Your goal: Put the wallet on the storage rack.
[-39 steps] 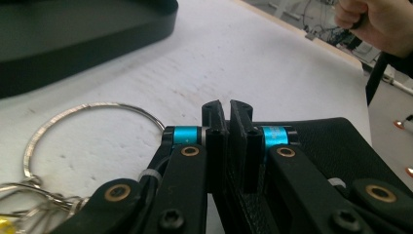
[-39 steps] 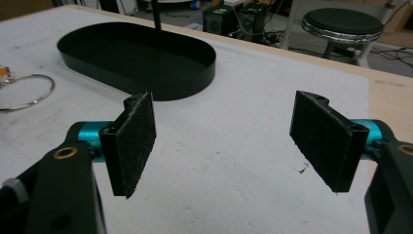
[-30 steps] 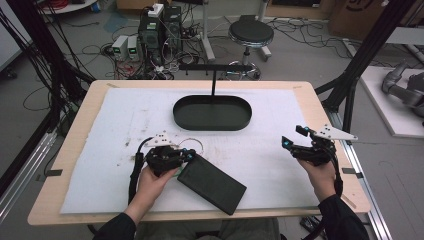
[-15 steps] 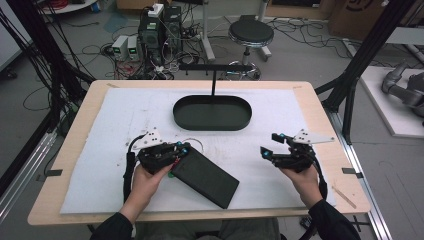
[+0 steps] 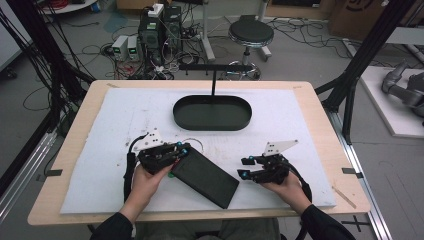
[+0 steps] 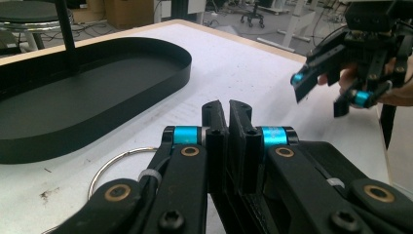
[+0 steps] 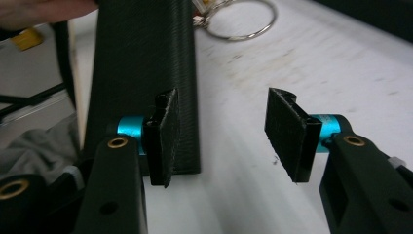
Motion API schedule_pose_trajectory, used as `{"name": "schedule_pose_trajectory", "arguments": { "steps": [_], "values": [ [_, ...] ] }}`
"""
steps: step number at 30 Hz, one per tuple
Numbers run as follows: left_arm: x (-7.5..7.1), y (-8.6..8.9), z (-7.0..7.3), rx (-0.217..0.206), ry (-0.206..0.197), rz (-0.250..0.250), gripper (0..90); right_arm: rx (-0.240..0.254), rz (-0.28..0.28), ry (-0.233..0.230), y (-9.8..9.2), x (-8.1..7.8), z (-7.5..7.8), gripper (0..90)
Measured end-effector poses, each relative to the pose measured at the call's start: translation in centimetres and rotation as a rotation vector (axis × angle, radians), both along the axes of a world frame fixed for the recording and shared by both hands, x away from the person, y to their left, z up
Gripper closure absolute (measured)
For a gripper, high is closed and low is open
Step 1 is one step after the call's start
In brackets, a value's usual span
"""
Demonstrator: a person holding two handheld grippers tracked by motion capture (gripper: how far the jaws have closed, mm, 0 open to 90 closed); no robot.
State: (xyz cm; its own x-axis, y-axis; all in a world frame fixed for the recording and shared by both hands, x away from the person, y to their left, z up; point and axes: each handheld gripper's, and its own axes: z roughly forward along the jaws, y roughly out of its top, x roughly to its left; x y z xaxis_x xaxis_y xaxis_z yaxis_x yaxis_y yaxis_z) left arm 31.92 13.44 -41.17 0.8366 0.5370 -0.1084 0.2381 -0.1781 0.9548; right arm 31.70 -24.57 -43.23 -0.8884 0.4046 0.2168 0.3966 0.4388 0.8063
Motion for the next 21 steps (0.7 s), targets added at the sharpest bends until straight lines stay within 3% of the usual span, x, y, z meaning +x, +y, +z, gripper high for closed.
{"name": "schedule_pose_trajectory", "arguments": {
  "steps": [9, 14, 15, 16, 17, 21],
  "values": [
    [-0.2, 0.0, 0.0, 0.014, -0.022, -0.001, 85.4, -0.111, 0.064, 0.149, 2.0, 0.3, -1.7, 42.0],
    [-0.2, 0.0, 0.0, 0.024, -0.031, 0.005, 85.4, -0.097, 0.077, 0.198, 2.2, 0.5, -2.1, 43.8],
    [-0.2, -0.1, -0.1, 0.025, -0.032, 0.007, 85.4, -0.095, 0.079, 0.201, 2.2, 0.5, -2.1, 47.4],
    [-0.2, -0.1, -0.1, 0.024, -0.030, 0.009, 85.4, -0.086, 0.100, 0.217, 2.2, 0.6, -2.1, 59.7],
    [-0.2, -0.1, -0.1, 0.026, -0.030, 0.011, 85.4, -0.079, 0.121, 0.236, 2.2, 0.6, -2.2, 60.0],
    [-0.3, -0.1, -0.2, 0.023, -0.033, 0.013, 85.3, -0.087, 0.126, 0.215, 2.2, 0.5, -2.0, 66.5]
  ]
}}
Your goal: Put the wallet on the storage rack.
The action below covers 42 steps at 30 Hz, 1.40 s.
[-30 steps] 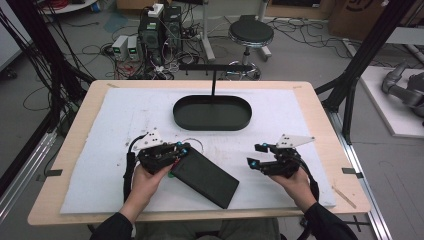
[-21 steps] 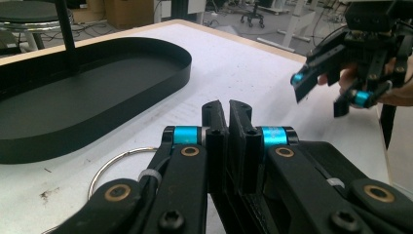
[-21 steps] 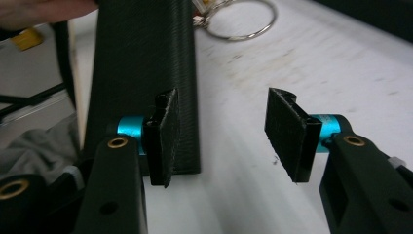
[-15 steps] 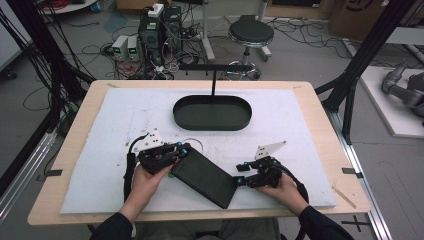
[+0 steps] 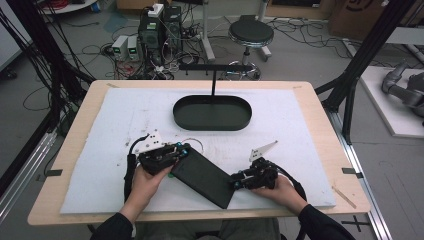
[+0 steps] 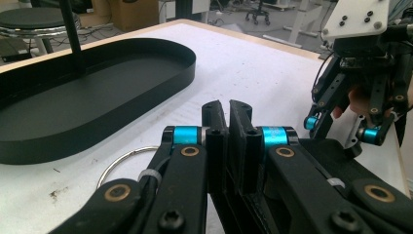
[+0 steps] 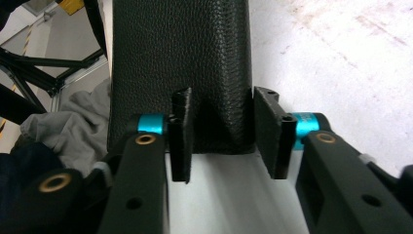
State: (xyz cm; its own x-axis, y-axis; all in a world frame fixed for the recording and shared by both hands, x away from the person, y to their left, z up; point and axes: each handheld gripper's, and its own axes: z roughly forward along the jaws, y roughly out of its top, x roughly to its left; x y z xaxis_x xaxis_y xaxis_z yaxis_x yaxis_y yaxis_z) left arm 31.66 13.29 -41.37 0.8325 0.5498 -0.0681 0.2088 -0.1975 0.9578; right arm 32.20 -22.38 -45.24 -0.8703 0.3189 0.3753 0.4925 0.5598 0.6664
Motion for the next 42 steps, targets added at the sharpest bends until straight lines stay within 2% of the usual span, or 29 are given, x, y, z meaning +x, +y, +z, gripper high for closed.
{"name": "schedule_pose_trajectory", "arguments": {
  "steps": [5, 6, 9, 11, 16, 18, 19, 20, 21, 24, 25, 28, 33, 34, 36, 37, 38, 39, 42],
  "values": [
    [-0.1, 0.0, 0.1, -0.014, -0.020, 0.002, 85.1, 0.019, -0.002, -0.011, -0.7, 0.0, 0.8, 76.3],
    [-0.2, 0.1, 0.2, -0.029, -0.025, 0.008, 85.1, 0.021, -0.006, -0.019, -0.9, 0.0, 1.1, 77.2],
    [-0.1, 0.4, 0.2, -0.056, -0.026, 0.007, 85.1, 0.054, -0.031, -0.088, -1.8, -0.2, 2.7, 79.2],
    [-0.1, 0.3, 0.2, -0.054, -0.026, 0.004, 85.3, 0.064, -0.052, -0.149, -2.4, -0.2, 3.6, 79.7],
    [-0.1, -0.3, -0.2, -0.030, -0.024, -0.017, 86.7, 0.045, -0.070, -0.302, -3.7, -0.6, 5.4, 80.5],
    [-0.1, -0.5, -0.3, -0.039, -0.018, -0.040, 85.6, 0.039, -0.072, -0.352, -4.1, -0.7, 6.0, 80.7],
    [-0.1, -0.5, -0.3, -0.039, -0.018, -0.040, 81.3, 0.039, -0.072, -0.352, -4.1, -0.7, 6.0, 80.7],
    [-0.2, -1.0, -0.3, -0.015, -0.027, -0.042, 76.3, 0.023, -0.066, -0.387, -4.4, -0.7, 6.3, 80.7],
    [-0.2, -1.3, -0.3, 0.005, -0.036, -0.042, 72.0, 0.028, -0.058, -0.393, -4.5, -0.6, 6.3, 80.7],
    [0.1, -1.9, -0.4, 0.032, -0.008, -0.057, 51.6, 0.031, -0.030, -0.423, -4.5, -0.9, 6.3, 80.7],
    [0.2, -2.1, -0.4, 0.040, -0.003, -0.066, 47.5, 0.030, -0.019, -0.429, -4.5, -1.0, 6.4, 80.7],
    [0.5, -2.3, -0.6, 0.061, 0.004, -0.072, 36.9, 0.038, 0.014, -0.448, -4.4, -1.2, 6.5, 80.7],
    [1.1, -2.4, -1.0, 0.049, 0.038, -0.128, 29.8, 0.051, 0.066, -0.455, -4.7, -1.4, 6.6, 80.6],
    [1.2, -2.4, -1.2, 0.053, 0.047, -0.138, 30.6, 0.052, 0.073, -0.456, -4.7, -1.5, 6.6, 80.6],
    [1.2, -2.6, -1.4, 0.062, 0.060, -0.185, 40.8, 0.052, 0.079, -0.461, -4.8, -1.4, 6.6, 80.5],
    [1.2, -2.8, -1.5, 0.076, 0.060, -0.205, 45.7, 0.055, 0.082, -0.460, -4.8, -1.4, 6.6, 80.4],
    [1.0, -2.9, -1.4, 0.099, 0.041, -0.200, 51.3, 0.054, 0.082, -0.464, -4.8, -1.4, 6.5, 80.3],
    [1.0, -2.8, -1.4, 0.098, 0.035, -0.203, 53.8, 0.052, 0.078, -0.461, -4.9, -1.4, 6.5, 80.1],
    [1.2, -2.5, -1.4, 0.079, 0.061, -0.222, 62.4, 0.062, 0.069, -0.465, -5.1, -1.1, 6.4, 78.5]
  ]
}}
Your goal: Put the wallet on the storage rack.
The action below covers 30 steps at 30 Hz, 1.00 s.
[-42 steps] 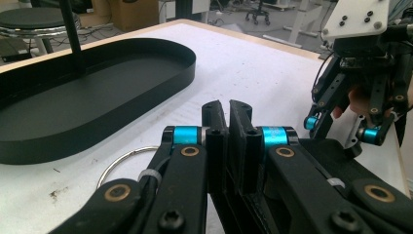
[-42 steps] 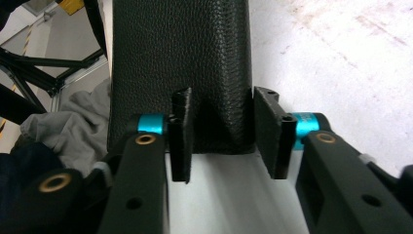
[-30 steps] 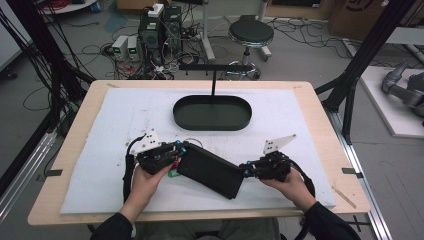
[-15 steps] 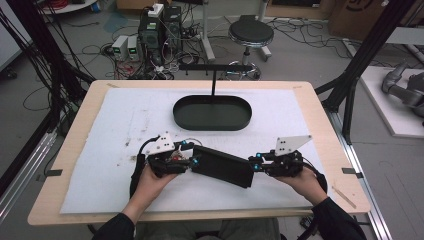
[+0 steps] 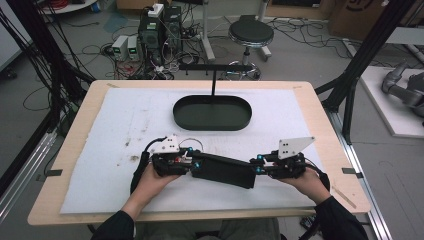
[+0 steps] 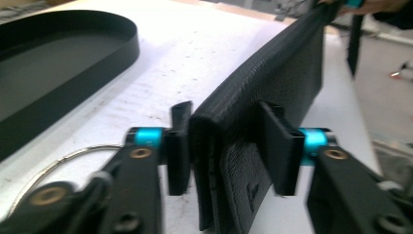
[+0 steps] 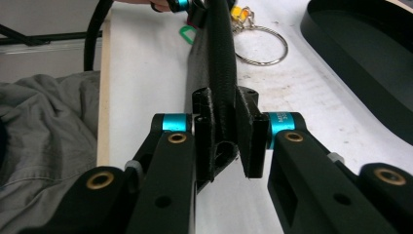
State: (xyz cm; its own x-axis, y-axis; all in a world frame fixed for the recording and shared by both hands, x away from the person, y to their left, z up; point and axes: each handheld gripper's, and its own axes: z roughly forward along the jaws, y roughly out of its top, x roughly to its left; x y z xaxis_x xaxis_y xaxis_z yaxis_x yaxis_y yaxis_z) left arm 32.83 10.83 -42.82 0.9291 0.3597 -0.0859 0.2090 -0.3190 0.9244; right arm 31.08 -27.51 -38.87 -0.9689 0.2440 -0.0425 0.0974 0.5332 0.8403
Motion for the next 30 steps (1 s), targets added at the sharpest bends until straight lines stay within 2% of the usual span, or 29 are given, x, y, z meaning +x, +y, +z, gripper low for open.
{"name": "schedule_pose_trajectory", "arguments": {
  "steps": [2, 4, 6, 9, 10, 12, 15, 18, 22, 25, 28, 30],
  "values": [
    [0.0, 0.1, 0.1, 0.001, -0.007, -0.009, 66.3, 0.006, -0.005, 0.001, -0.1, 0.1, -0.1, 76.1],
    [0.0, 0.2, 0.1, -0.016, 0.000, -0.021, 69.3, 0.014, -0.004, 0.020, -0.2, 0.2, -0.2, 73.1],
    [0.0, 0.4, 0.0, -0.036, 0.014, -0.023, 71.5, 0.026, -0.026, 0.032, -0.5, 0.4, -0.3, 64.3],
    [-0.1, 0.7, 0.1, -0.073, 0.010, -0.006, 73.2, 0.079, -0.068, 0.065, -1.3, 0.8, -0.5, 52.7],
    [-0.1, 0.8, 0.1, -0.082, 0.006, -0.003, 73.7, 0.098, -0.083, 0.089, -1.5, 1.0, -0.6, 50.9],
    [-0.3, 1.1, 0.2, -0.098, -0.022, 0.003, 74.5, 0.113, -0.129, 0.112, -1.9, 1.2, -0.8, 42.8],
    [-0.5, 1.2, 0.3, -0.105, -0.066, 0.001, 74.9, 0.113, -0.185, 0.126, -1.8, 1.5, -1.0, 37.9],
    [-0.7, 1.3, 0.3, -0.123, -0.074, -0.005, 75.1, 0.128, -0.196, 0.127, -1.3, 1.7, -1.4, 36.3],
    [-0.8, 1.4, 0.5, -0.175, -0.072, -0.019, 75.2, 0.116, -0.176, 0.133, -0.4, 1.9, -1.8, 35.2],
    [-1.0, 1.5, 0.8, -0.211, -0.076, -0.029, 75.1, 0.127, -0.178, 0.140, 0.1, 2.0, -1.9, 34.9],
    [-1.1, 1.6, 0.9, -0.228, -0.078, -0.036, 75.1, 0.156, -0.165, 0.146, 0.4, 2.1, -1.8, 38.9],
    [-1.1, 1.7, 1.1, -0.256, -0.079, -0.044, 75.1, 0.161, -0.158, 0.148, 0.6, 2.1, -1.8, 44.5]
  ]
}}
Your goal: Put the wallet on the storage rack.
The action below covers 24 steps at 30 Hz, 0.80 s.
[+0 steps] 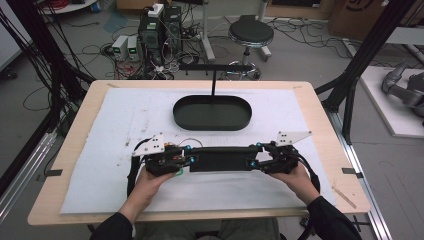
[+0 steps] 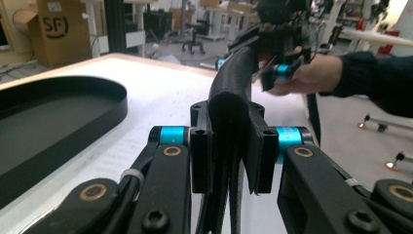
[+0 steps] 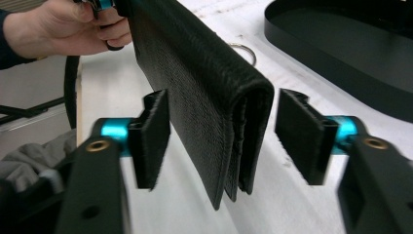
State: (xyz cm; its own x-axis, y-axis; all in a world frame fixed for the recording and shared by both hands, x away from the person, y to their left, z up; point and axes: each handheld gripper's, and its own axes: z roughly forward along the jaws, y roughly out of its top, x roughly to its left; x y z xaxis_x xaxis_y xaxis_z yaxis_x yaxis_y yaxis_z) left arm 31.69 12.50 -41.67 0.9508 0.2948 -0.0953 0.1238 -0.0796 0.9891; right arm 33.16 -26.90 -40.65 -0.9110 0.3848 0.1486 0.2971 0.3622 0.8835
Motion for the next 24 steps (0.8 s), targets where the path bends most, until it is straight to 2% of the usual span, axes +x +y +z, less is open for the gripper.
{"name": "schedule_pose_trajectory", "arguments": {
  "steps": [5, 8, 11, 14, 18, 20, 24],
  "values": [
    [-0.1, 0.2, 0.2, -0.005, -0.009, 0.005, 74.8, 0.001, 0.030, -0.025, 0.1, -0.2, 0.1, 68.2],
    [0.0, 0.3, 0.3, -0.007, 0.012, 0.022, 72.5, 0.027, 0.068, -0.028, -0.1, -0.3, 0.4, 74.6],
    [0.0, 0.3, 0.4, 0.015, 0.012, 0.048, 66.9, 0.029, 0.076, -0.053, -0.1, -0.6, 0.5, 76.3],
    [0.2, 0.3, 0.6, 0.021, 0.041, 0.098, 49.2, 0.021, 0.067, -0.072, -0.1, -0.9, 0.8, 76.7],
    [0.5, 1.1, 0.9, 0.005, 0.078, 0.137, 37.0, 0.027, 0.030, -0.083, -0.5, -0.7, 0.9, 76.8],
    [0.4, 1.4, 1.1, 0.003, 0.081, 0.153, 34.7, 0.041, 0.009, -0.086, -0.7, -0.5, 1.0, 76.9],
    [-0.1, 2.0, 1.5, 0.033, 0.066, 0.191, 32.6, 0.060, -0.043, -0.107, -1.0, 0.0, 1.4, 77.1]
  ]
}}
